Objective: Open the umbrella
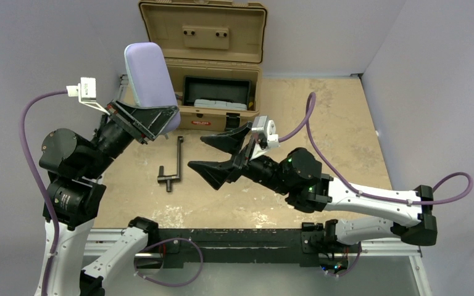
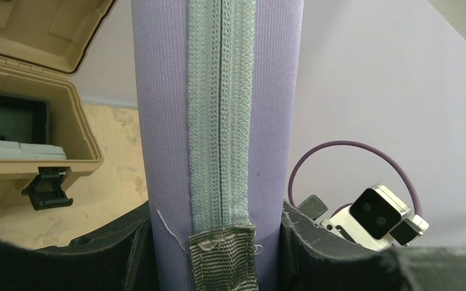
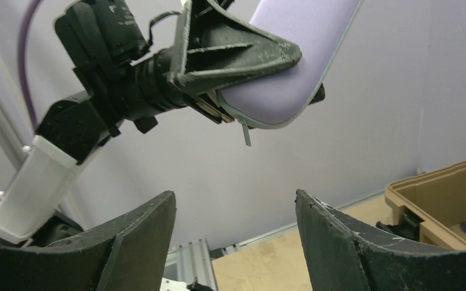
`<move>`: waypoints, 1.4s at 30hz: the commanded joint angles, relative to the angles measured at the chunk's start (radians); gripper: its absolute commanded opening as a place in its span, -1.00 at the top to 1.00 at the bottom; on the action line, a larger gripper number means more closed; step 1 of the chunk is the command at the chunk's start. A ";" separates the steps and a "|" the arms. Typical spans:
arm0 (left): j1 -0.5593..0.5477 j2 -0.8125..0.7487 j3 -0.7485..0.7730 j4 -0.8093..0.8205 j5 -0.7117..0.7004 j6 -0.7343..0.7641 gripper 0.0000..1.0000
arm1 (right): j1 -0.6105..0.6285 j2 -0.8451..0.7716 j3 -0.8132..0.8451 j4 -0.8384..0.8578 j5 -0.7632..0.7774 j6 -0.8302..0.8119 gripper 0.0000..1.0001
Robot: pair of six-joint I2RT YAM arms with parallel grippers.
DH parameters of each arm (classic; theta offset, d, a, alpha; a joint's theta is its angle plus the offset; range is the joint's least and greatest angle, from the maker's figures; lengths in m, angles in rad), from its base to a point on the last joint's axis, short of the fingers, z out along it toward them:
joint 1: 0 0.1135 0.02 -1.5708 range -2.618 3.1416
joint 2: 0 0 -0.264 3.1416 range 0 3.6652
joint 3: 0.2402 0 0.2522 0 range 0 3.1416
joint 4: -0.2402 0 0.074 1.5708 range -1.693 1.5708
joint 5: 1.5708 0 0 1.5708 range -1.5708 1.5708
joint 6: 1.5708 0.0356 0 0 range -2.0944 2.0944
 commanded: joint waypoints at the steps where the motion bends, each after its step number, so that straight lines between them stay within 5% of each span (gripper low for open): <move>1: -0.001 -0.005 0.037 0.197 0.062 0.023 1.00 | 0.013 0.040 0.064 0.130 0.113 -0.108 -0.39; 12: -0.001 -0.012 0.030 0.247 0.051 0.052 1.00 | 0.025 0.176 0.199 0.144 0.177 -0.229 -0.27; 42: -0.001 0.006 0.023 0.270 0.013 0.046 1.00 | 0.047 0.309 0.338 0.136 0.135 -0.247 0.21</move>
